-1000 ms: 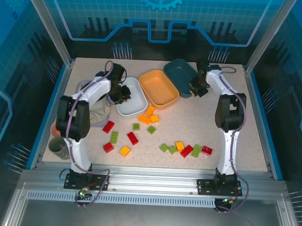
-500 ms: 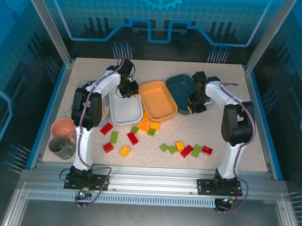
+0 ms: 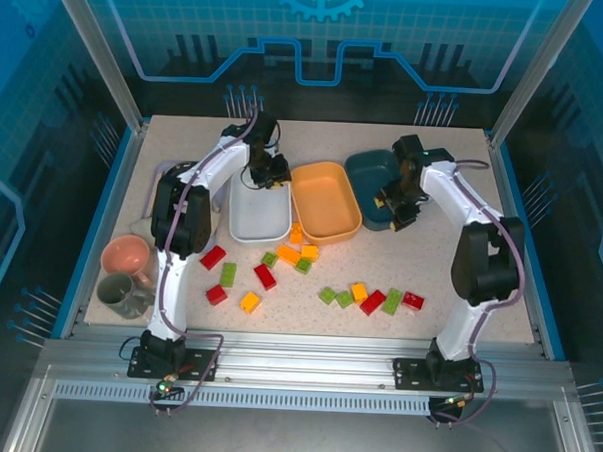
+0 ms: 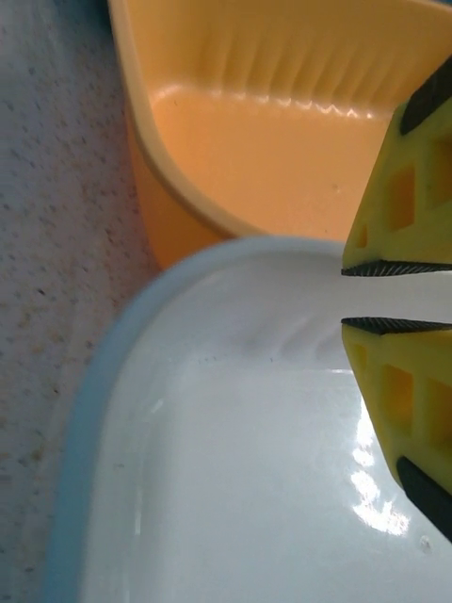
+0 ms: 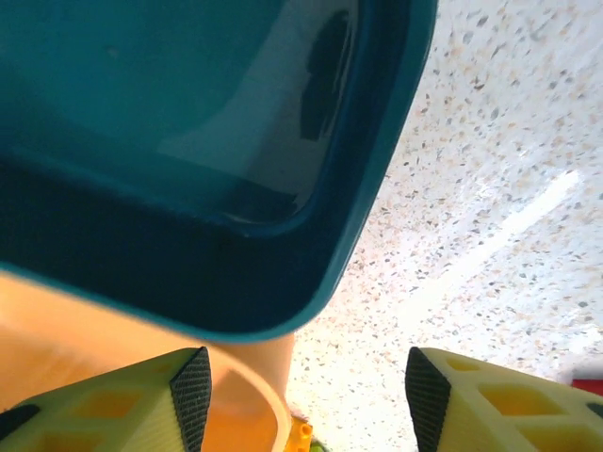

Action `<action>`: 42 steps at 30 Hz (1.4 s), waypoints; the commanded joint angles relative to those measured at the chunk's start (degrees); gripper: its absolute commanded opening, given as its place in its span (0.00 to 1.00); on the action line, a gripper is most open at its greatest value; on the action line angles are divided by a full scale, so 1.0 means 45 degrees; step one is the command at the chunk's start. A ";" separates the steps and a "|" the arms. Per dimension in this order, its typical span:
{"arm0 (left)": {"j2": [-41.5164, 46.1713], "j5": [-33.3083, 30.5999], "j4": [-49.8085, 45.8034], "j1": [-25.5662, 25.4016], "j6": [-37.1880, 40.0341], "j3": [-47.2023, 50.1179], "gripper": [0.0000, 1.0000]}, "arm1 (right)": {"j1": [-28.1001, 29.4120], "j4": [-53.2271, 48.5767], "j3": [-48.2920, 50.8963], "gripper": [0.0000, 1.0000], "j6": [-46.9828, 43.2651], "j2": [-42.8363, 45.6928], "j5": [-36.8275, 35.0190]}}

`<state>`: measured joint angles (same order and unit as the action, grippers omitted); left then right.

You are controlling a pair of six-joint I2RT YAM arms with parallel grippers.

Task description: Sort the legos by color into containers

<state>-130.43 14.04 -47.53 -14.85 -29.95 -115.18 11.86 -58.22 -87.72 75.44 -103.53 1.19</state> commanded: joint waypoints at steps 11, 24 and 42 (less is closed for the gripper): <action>0.3043 -0.0621 0.0025 -0.1037 -0.0358 0.0474 0.51 | 0.0345 -0.3011 0.5868 0.75 -0.2226 0.6117 -0.1607; 1.1111 0.0271 0.4646 -0.4627 -0.1735 1.0984 0.69 | -0.1452 0.0841 1.0366 1.00 0.3489 0.8361 0.1668; 1.3246 0.1429 0.5896 -0.4927 -0.1847 1.3162 0.69 | -0.2732 0.3924 1.2515 0.70 0.5360 0.7281 0.1513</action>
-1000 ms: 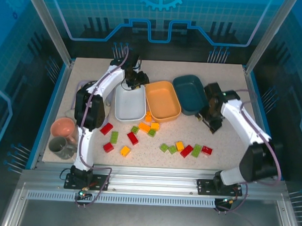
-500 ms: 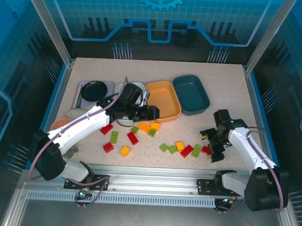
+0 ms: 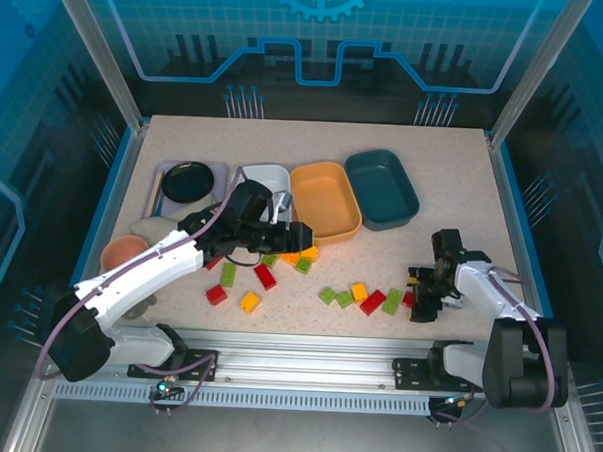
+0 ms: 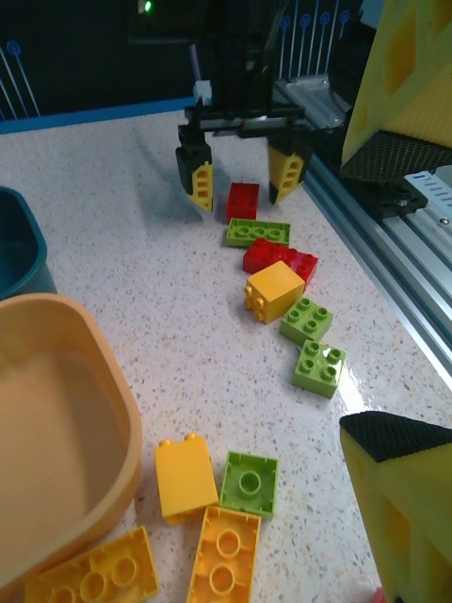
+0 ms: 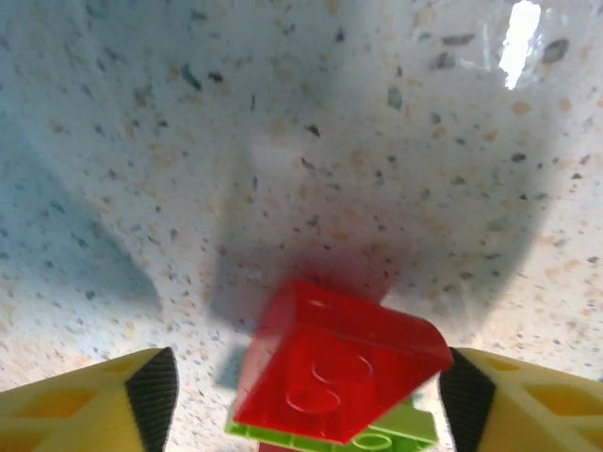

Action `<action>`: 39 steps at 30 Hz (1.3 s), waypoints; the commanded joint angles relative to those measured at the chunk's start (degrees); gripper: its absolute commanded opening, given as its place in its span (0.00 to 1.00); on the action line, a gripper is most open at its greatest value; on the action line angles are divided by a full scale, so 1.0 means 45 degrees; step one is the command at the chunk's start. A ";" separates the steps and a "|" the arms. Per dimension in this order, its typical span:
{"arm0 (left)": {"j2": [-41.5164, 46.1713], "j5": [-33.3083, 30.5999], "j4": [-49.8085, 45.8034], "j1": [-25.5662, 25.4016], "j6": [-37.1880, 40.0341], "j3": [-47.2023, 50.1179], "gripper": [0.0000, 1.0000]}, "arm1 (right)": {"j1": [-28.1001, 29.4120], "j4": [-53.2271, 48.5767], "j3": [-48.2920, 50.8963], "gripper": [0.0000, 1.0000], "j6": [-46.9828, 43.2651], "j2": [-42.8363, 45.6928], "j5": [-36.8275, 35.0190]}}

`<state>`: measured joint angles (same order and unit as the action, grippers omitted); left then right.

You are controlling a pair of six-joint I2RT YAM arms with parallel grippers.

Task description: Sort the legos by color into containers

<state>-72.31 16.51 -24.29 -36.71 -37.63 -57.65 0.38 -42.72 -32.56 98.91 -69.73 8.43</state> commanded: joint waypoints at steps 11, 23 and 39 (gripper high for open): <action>0.0262 0.2036 0.2101 -0.0103 -0.0359 0.0787 0.69 | -0.0358 0.0805 -0.0169 0.31 -0.0683 -0.0675 -0.0601; -0.0968 -0.1039 -0.1013 0.0727 -0.0963 -0.2032 0.69 | 0.2637 -0.1549 -0.9577 0.28 -0.7370 -0.3836 -0.4134; 0.0144 -0.2752 -0.5525 0.1441 -0.3417 0.0038 0.64 | 0.2355 -0.5263 -1.9224 0.56 -0.8823 -1.3669 -0.2555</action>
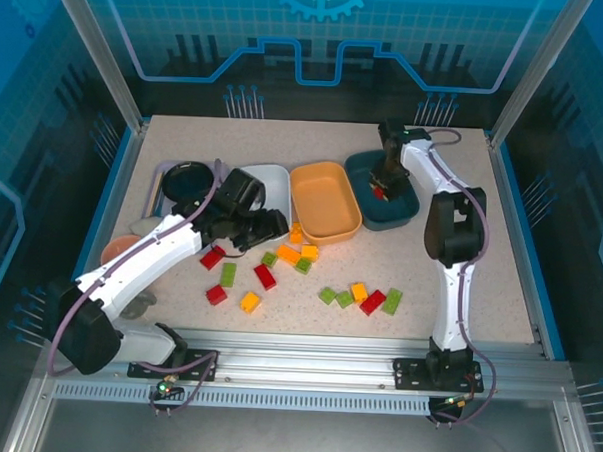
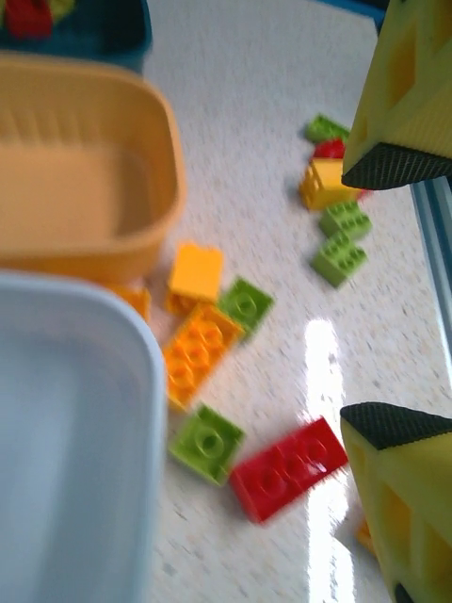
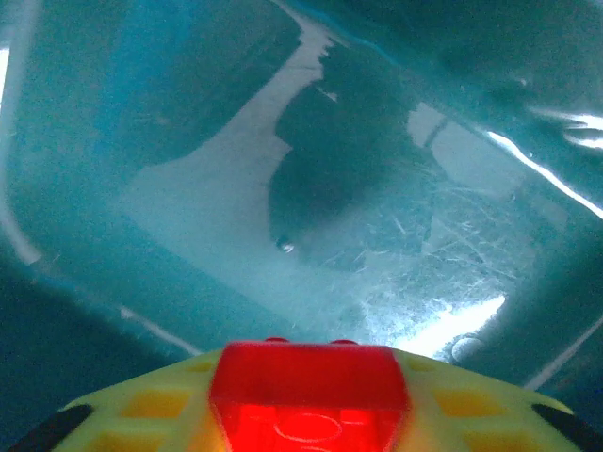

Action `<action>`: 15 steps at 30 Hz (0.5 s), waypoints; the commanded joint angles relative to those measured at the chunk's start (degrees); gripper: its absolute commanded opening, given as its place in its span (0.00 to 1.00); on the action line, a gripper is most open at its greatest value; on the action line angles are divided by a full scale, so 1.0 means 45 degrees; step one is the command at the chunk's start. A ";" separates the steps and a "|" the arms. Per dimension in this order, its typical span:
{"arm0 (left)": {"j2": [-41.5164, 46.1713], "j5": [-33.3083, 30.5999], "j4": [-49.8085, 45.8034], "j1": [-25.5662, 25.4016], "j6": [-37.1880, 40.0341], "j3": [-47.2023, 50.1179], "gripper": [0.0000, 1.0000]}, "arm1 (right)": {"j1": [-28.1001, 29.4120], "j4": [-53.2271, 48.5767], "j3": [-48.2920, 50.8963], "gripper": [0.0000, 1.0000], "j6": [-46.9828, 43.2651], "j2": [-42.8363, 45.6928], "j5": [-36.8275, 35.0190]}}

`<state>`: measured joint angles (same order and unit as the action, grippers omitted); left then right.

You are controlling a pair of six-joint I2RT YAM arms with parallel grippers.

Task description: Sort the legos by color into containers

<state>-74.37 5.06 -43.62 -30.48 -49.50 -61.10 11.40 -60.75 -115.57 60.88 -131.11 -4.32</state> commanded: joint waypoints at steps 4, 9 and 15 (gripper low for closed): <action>0.1124 -0.0102 -0.1551 -0.0084 0.0120 0.1734 0.65 | -0.0010 -0.1032 -0.0903 0.74 -0.0915 0.0464 0.0502; 0.0686 -0.0067 -0.2423 -0.0898 0.1627 0.2254 0.66 | 0.0628 -0.0051 0.0096 0.82 -0.2312 0.2790 0.0111; -0.0242 -0.0676 -0.2348 -0.1854 0.2325 0.2751 0.75 | 0.2071 0.3466 0.4681 0.84 -0.5056 0.7164 0.1720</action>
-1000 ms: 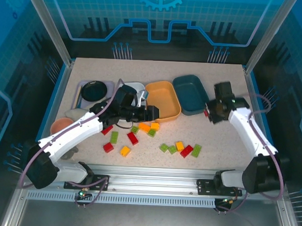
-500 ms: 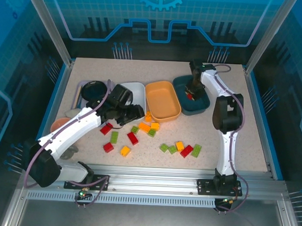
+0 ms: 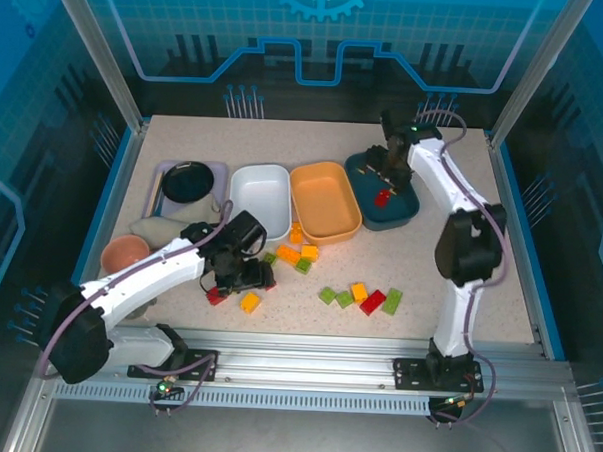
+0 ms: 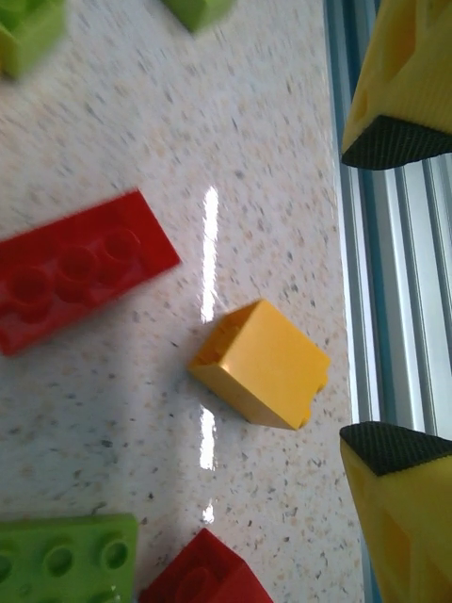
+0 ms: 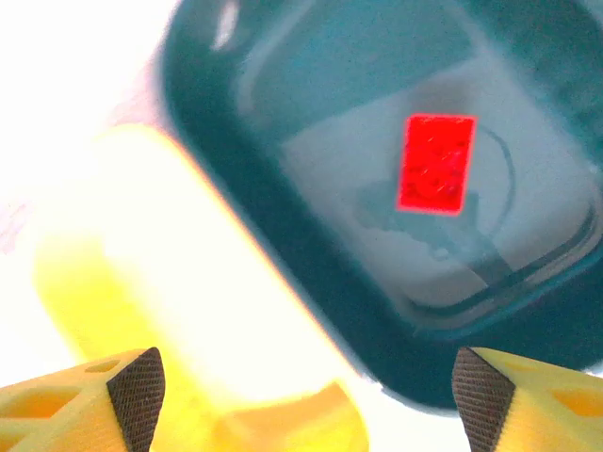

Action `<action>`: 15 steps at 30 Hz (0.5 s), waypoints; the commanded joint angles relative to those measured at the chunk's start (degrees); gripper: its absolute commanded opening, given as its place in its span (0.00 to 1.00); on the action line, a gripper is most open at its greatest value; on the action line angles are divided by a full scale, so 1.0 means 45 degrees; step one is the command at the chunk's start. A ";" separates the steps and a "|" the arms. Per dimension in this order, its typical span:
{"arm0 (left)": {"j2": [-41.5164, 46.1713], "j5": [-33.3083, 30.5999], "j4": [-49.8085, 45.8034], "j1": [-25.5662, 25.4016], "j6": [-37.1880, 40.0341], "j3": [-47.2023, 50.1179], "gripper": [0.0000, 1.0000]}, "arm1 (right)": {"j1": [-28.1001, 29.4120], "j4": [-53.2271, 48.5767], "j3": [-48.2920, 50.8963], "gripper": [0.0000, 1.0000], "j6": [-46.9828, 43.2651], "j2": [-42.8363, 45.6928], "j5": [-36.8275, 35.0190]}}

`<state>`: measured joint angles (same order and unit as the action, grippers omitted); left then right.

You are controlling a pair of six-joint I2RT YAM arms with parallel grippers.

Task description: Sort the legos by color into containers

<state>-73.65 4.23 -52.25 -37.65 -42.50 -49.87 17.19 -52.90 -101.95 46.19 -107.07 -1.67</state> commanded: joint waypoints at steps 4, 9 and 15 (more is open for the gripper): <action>-0.0875 -0.0665 0.0151 -0.0424 0.1116 0.0511 0.75 | 0.1164 0.3908 0.5769 0.86 -0.2111 0.4622 0.4133; -0.1688 -0.0992 0.0590 -0.0536 0.1551 0.0622 0.74 | 0.1684 0.3647 0.9119 0.86 -0.2386 0.7504 0.6372; -0.2474 -0.1293 0.1127 -0.0554 0.2060 0.0708 0.72 | 0.1746 0.2588 1.1026 0.84 -0.2534 0.9441 0.7243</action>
<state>-83.13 0.23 -48.69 -39.62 -35.68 -47.70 24.38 -39.86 -54.30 36.38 -68.16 25.87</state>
